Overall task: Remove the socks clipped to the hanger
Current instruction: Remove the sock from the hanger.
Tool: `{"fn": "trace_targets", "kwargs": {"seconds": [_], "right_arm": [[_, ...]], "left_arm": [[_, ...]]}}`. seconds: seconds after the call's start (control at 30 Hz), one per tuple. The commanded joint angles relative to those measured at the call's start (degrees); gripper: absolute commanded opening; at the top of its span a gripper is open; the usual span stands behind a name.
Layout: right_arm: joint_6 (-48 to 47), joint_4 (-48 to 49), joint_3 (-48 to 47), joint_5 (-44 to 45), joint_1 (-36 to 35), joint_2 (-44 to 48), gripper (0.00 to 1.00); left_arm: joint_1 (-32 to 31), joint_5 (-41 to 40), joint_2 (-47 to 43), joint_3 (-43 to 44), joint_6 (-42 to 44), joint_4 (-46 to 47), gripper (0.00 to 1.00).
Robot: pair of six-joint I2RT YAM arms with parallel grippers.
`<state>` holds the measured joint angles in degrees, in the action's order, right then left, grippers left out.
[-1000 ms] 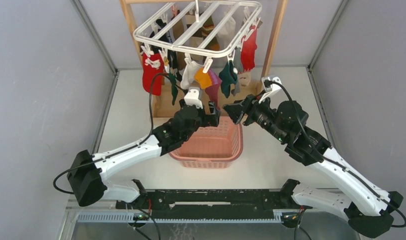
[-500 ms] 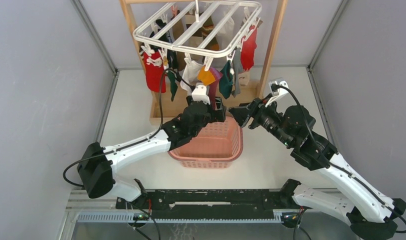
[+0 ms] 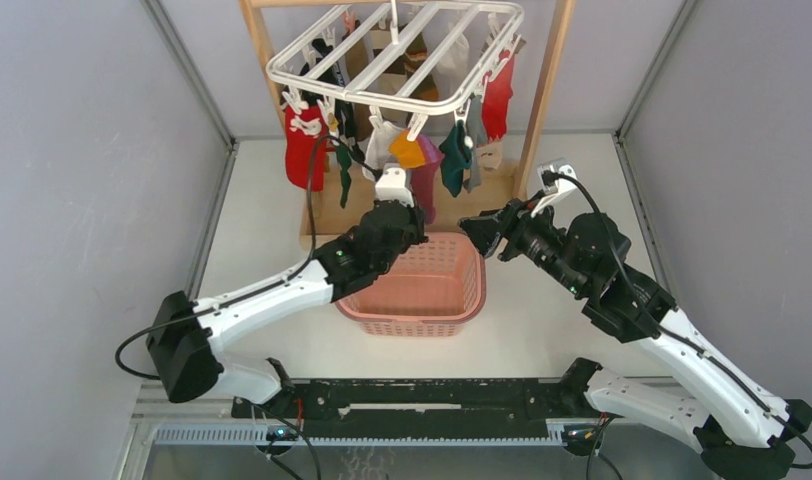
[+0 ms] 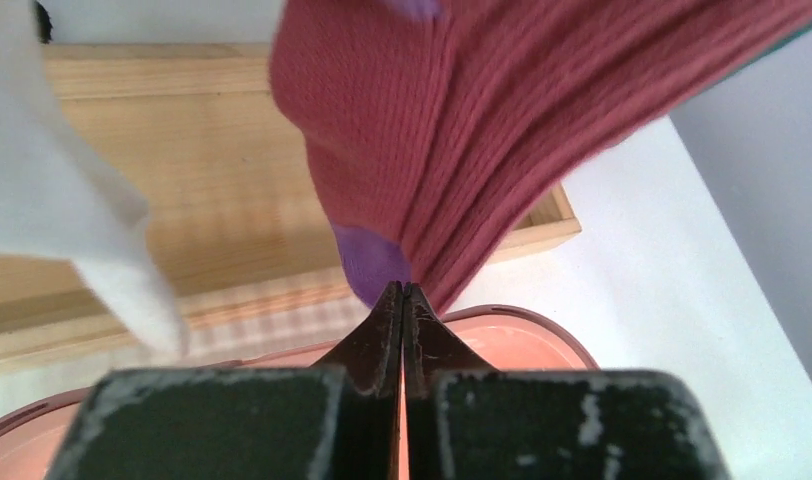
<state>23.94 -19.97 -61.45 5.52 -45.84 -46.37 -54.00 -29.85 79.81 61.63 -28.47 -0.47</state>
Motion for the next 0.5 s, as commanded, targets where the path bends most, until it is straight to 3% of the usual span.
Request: {"fn": "trace_targets", "kwargs": {"seconds": [0.0,0.03,0.13,0.23,0.3,0.47], "right_arm": [[1.3,1.5,0.7,-0.7,0.2,0.5,0.61],[1.4,1.6,0.7,-0.8,0.2,0.3,0.61],[1.7,2.0,0.7,-1.5,0.2,-0.5,0.61],[2.0,2.3,0.7,-2.3,0.1,-1.2,0.62],[1.9,2.1,0.7,-2.6,0.0,-1.5,0.63],[1.8,1.8,0.7,-2.9,-0.1,-2.1,0.64]], "left_arm": [[-0.2,-0.4,-7.0,-0.7,-0.1,-1.1,0.0],[-0.2,0.0,-8.1,-1.4,-0.2,-1.1,0.04],[-0.7,0.9,-10.4,-4.5,-0.4,0.2,0.48],[-2.3,-2.1,-11.8,-7.3,-0.5,2.7,0.72],[-3.7,-4.3,-12.2,-8.9,-0.4,3.2,0.96],[-6.0,-6.9,-12.9,-14.9,1.7,10.8,1.0]]}}
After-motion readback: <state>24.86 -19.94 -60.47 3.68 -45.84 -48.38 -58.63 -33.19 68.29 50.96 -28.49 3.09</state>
